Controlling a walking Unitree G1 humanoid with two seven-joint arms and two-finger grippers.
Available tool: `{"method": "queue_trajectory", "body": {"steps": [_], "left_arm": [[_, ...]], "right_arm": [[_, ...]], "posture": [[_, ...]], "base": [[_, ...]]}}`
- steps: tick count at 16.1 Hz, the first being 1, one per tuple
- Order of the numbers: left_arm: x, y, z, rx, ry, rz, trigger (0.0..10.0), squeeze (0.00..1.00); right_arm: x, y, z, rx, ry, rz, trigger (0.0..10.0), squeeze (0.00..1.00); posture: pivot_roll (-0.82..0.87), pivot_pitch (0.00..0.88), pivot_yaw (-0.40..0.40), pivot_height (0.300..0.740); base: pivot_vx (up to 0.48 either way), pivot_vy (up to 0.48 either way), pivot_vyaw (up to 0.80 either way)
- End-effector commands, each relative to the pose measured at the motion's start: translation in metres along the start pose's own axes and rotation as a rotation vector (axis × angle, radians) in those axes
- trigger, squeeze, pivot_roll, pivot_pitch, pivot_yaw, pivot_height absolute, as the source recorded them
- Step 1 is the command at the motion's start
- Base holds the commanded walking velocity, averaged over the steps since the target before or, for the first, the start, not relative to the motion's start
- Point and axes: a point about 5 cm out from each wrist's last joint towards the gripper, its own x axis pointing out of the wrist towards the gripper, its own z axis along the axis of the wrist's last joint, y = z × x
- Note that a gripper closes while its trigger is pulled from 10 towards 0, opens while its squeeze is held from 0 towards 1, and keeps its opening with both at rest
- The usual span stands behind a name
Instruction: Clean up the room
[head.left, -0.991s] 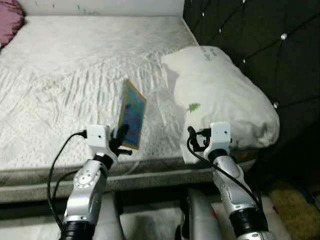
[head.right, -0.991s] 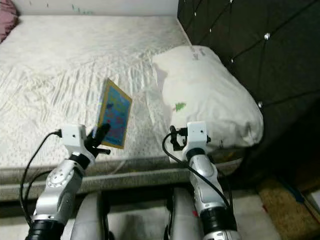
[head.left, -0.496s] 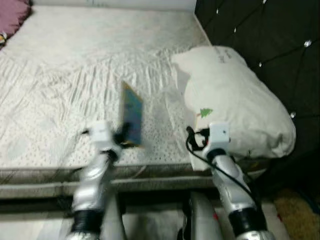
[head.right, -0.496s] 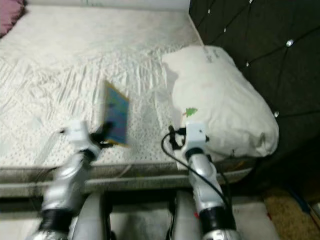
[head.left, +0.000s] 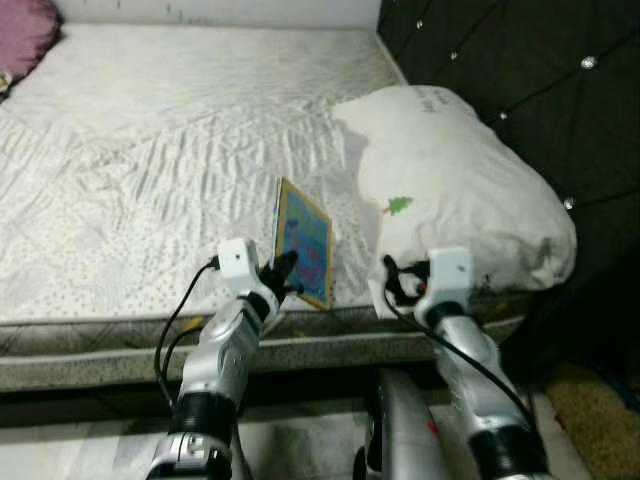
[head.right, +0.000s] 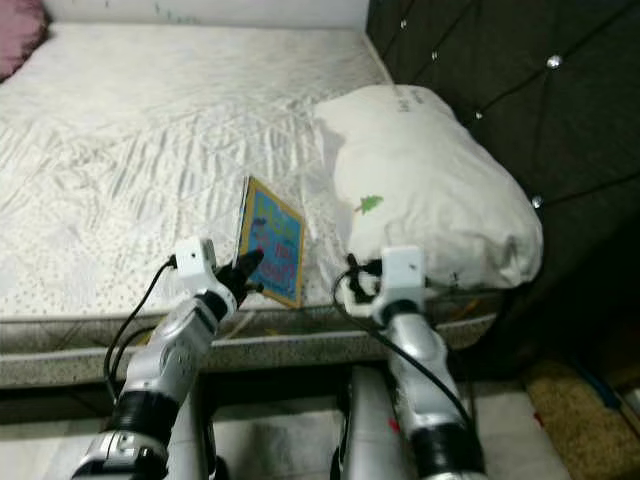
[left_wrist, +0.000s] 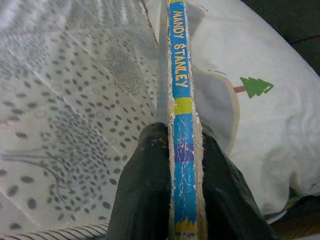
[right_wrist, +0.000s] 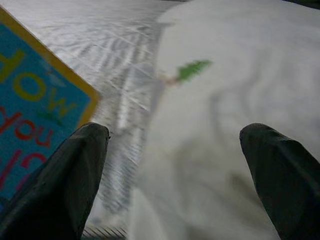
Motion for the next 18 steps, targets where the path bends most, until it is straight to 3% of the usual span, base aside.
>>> {"method": "queue_trajectory", "body": {"steps": [1, 2, 3, 5, 7, 10, 11, 16, 18], "left_arm": [[0.006, -0.004, 0.003, -0.034, 0.011, -0.037, 10.0, 0.0], [0.01, -0.009, 0.007, -0.1, -0.001, -0.08, 10.0, 0.0], [0.015, -0.01, 0.011, -0.107, -0.012, -0.094, 10.0, 0.0], [0.023, -0.007, 0.016, -0.178, -0.018, -0.065, 10.0, 0.0], [0.031, -0.003, 0.019, -0.303, -0.026, -0.014, 10.0, 0.0], [0.038, -0.001, 0.027, -0.354, -0.027, 0.017, 10.0, 0.0], [0.038, 0.003, 0.022, -0.392, 0.001, 0.047, 10.0, 0.0], [0.03, 0.024, 0.006, -0.418, 0.089, 0.122, 10.0, 0.0], [0.026, 0.032, 0.004, -0.372, 0.116, 0.138, 10.0, 0.0]], "right_arm": [[-0.003, -0.011, 0.003, -0.012, -0.006, -0.021, 10.0, 0.0], [-0.007, -0.018, 0.003, -0.027, -0.005, -0.034, 10.0, 0.0], [-0.011, -0.023, 0.005, -0.037, -0.008, -0.04, 10.0, 0.0], [-0.027, -0.032, 0.009, -0.033, -0.01, -0.029, 10.0, 0.0], [-0.051, -0.034, 0.008, -0.046, 0.012, 0.035, 10.0, 0.0], [-0.076, -0.043, 0.0, -0.078, 0.071, 0.035, 10.0, 0.0], [-0.077, -0.044, 0.001, -0.082, 0.076, 0.036, 10.0, 0.0], [-0.065, -0.047, 0.018, -0.098, 0.055, 0.033, 10.0, 0.0], [-0.065, -0.048, 0.02, -0.107, 0.053, 0.038, 10.0, 0.0]], "posture": [[-0.09, 0.028, -0.037, 0.554], [-0.11, 0.032, -0.037, 0.554], [-0.13, 0.038, -0.035, 0.554], [-0.17, 0.048, -0.037, 0.554], [-0.21, 0.059, -0.045, 0.554], [-0.23, 0.073, -0.059, 0.554], [-0.24, 0.074, -0.06, 0.554], [-0.25, 0.074, -0.072, 0.554], [-0.25, 0.076, -0.074, 0.554]], "base": [[0.0, 0.0, 0.0], [0.0, 0.0, 0.0], [0.0, 0.0, 0.0], [0.0, 0.0, 0.0], [0.0, 0.0, 0.0], [0.0, 0.0, 0.0], [0.0, 0.0, 0.0], [0.0, 0.0, 0.0], [0.0, 0.0, 0.0]]}}
